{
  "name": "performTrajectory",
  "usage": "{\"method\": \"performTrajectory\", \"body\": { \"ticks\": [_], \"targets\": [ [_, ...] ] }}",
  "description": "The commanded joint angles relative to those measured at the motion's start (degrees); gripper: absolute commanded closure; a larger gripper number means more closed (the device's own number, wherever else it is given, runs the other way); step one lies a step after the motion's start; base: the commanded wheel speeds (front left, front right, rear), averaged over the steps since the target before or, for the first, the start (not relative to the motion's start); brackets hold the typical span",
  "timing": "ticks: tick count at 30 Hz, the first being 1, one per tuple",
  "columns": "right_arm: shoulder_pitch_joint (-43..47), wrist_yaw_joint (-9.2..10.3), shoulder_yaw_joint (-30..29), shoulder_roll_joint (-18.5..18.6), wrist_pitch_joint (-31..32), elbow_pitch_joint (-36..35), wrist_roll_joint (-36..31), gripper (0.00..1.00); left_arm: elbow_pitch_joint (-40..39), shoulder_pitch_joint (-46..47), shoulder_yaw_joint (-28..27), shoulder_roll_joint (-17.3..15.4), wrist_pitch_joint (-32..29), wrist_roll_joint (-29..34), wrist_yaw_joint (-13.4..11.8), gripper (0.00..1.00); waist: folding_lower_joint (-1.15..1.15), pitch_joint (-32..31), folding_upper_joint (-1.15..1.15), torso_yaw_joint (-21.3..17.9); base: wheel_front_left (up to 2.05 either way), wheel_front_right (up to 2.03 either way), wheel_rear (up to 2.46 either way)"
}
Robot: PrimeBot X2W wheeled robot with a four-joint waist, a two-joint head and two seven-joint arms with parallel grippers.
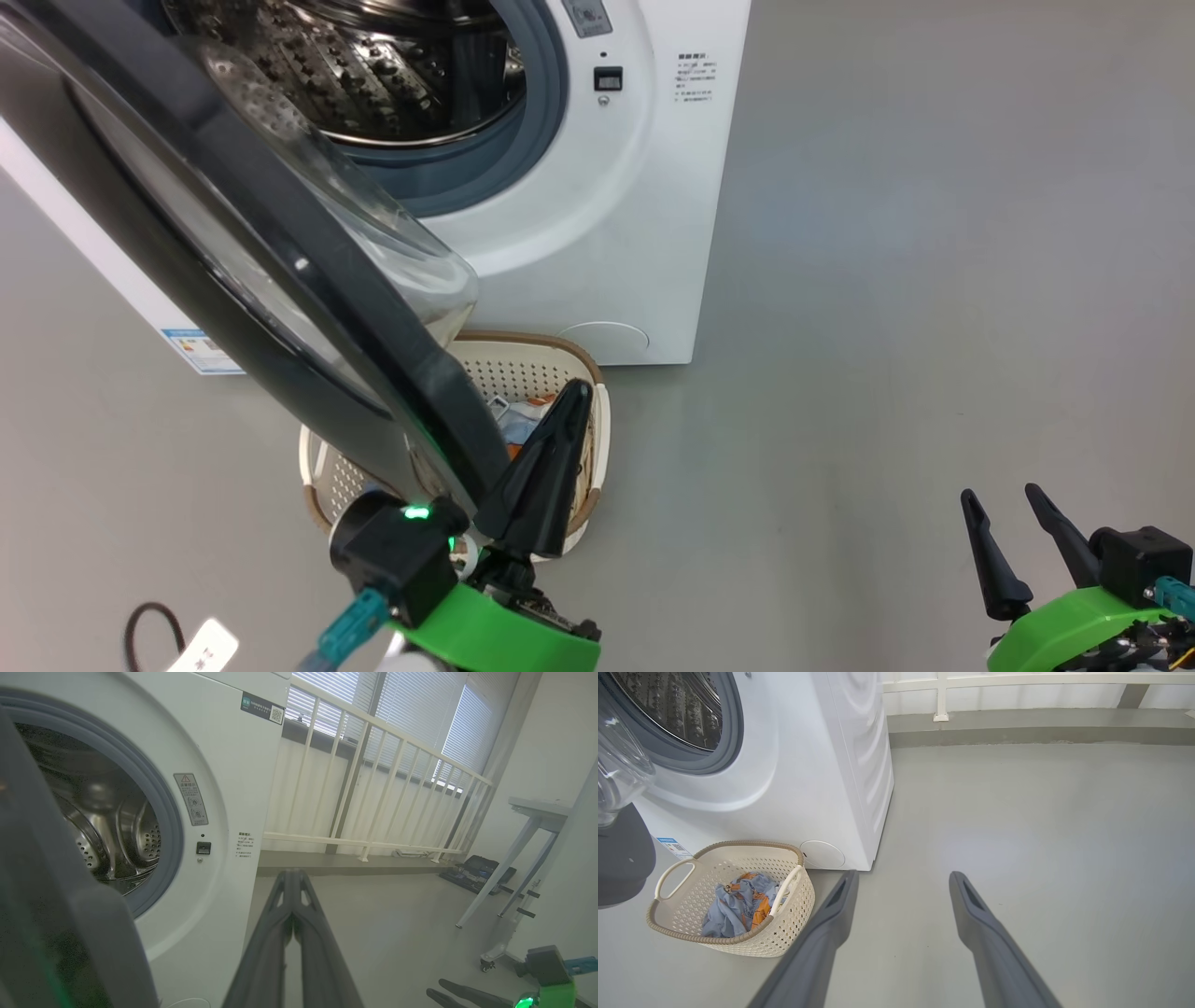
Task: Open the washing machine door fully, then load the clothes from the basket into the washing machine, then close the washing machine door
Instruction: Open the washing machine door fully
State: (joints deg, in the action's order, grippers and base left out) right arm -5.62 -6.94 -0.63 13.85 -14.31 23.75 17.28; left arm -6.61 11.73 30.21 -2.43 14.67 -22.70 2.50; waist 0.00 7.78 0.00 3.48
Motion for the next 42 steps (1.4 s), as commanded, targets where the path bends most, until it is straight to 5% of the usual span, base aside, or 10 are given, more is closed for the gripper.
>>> {"method": "performTrajectory", "body": {
  "ticks": [1, 14, 42],
  "targets": [
    [-0.9, -0.55, 1.2, 0.9, -0.7, -1.4, -0.3, 0.0, 1.3, 2.7, -1.4, -0.4, 0.3, -1.3, -0.4, 1.0, 0.0, 0.4, 0.0, -0.3, 0.0, 0.0, 0.0],
    [-1.5, -0.55, 0.8, 0.8, -0.7, -1.8, -0.4, 0.0, 10.0, 5.3, -3.8, -0.4, 0.3, -4.6, -1.1, 1.0, 0.0, 1.2, 0.0, -0.4, 0.0, 0.0, 0.0],
    [-1.0, -0.55, 1.4, 1.7, -0.7, -3.4, -0.3, 0.0, 12.8, 0.4, -9.8, -0.4, 0.3, -4.1, 0.2, 1.0, 0.0, -0.2, 0.0, 4.5, 0.0, 0.0, 0.0]
  ]
}}
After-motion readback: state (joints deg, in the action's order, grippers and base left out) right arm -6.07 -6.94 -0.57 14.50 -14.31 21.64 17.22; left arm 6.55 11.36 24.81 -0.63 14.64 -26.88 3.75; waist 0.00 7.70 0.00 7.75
